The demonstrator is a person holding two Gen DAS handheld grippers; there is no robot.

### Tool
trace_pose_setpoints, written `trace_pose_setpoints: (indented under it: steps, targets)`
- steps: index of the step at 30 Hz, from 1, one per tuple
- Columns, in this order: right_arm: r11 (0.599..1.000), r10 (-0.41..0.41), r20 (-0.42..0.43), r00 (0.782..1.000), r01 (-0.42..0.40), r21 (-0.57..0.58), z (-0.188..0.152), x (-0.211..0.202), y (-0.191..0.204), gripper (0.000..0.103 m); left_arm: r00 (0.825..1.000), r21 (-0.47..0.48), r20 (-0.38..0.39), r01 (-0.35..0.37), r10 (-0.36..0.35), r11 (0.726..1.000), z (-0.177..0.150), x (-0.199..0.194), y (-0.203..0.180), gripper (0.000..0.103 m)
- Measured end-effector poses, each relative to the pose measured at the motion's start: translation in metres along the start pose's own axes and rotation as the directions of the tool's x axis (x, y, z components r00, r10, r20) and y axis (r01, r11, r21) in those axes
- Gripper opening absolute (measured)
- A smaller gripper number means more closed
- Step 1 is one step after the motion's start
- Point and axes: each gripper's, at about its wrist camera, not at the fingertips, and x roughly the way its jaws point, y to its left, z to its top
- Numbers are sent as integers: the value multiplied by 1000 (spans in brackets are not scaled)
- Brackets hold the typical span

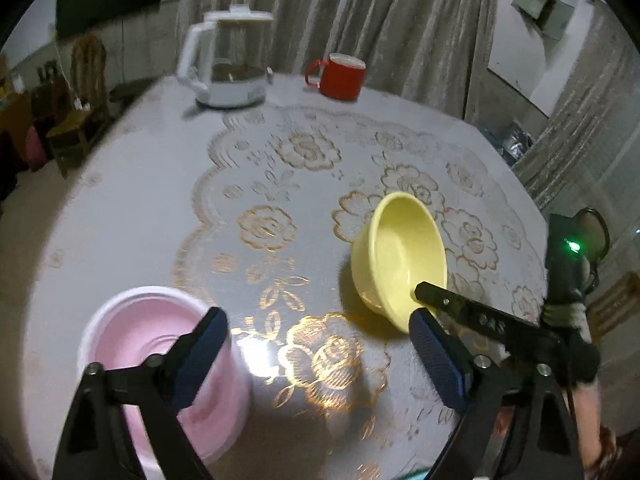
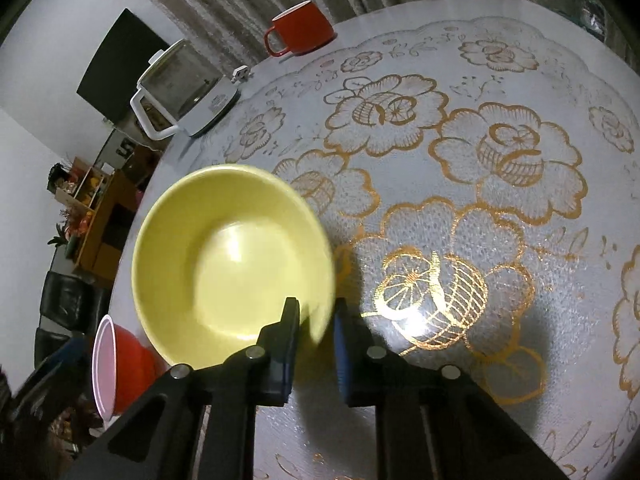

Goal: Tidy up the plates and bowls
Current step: 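Lift the yellow bowl with the right gripper and carry it over the basin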

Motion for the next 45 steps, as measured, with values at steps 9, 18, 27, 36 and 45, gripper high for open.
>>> trace_pose_setpoints:
  steps: [9, 18, 27, 36, 45]
  targets:
    - [998, -16, 7, 1000, 16, -56, -4, -3, 4, 15, 999, 90, -45, -5, 9, 996, 7, 38, -27, 56]
    - [995, -24, 11, 1000, 25, -99, -9, -6, 12, 15, 994, 171, -111, -3, 22, 985, -2, 58, -39, 27]
    - [993, -21, 5, 1000, 21, -116, -20, -17, 17, 14, 993, 188, -121, 33, -10, 982, -15, 50, -37, 22]
    - [989, -29, 24, 999, 33, -143, -42, -46, 31, 14, 994, 218, -100, 57, -35, 974, -32, 17, -40, 22]
    - [987, -8, 59, 998, 18, -161, -74, -83, 52, 14, 996, 233, -57, 76, -65, 970, -57, -32, -35, 22]
